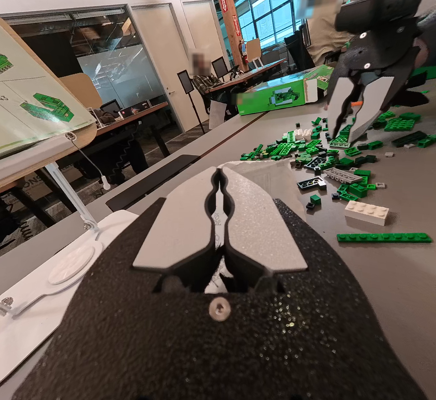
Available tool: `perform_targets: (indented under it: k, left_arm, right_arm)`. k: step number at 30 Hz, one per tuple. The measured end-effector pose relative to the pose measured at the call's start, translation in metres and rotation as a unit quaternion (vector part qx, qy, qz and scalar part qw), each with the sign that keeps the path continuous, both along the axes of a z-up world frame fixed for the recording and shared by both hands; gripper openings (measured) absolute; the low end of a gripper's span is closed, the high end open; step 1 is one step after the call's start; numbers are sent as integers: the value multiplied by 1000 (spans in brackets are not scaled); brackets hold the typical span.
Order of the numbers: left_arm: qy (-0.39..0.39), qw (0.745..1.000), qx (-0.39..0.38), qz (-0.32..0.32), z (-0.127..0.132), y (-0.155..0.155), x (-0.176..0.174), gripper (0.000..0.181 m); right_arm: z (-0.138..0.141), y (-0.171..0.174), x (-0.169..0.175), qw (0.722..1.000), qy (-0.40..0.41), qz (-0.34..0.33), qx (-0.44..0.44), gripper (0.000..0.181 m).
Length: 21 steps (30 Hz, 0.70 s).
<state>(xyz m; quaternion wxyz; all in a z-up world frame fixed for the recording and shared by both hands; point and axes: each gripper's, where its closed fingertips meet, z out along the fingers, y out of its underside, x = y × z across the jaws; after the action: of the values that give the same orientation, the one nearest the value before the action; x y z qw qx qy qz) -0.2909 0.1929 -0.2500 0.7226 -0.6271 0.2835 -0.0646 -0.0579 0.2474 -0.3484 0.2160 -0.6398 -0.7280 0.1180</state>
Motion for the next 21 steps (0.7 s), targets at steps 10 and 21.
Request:
perform_targets:
  k: [10, 21]
  left_arm:
    - [1, 1000, -2, -3, -1, 0, 1, 0]
    - [2, 1000, -1, -4, -1, 0, 2, 0]
  right_arm:
    - [-9, 1, -17, 997, -20, 54, -55, 22]
    - [50, -37, -29, 939, 232, 101, -232, 15]
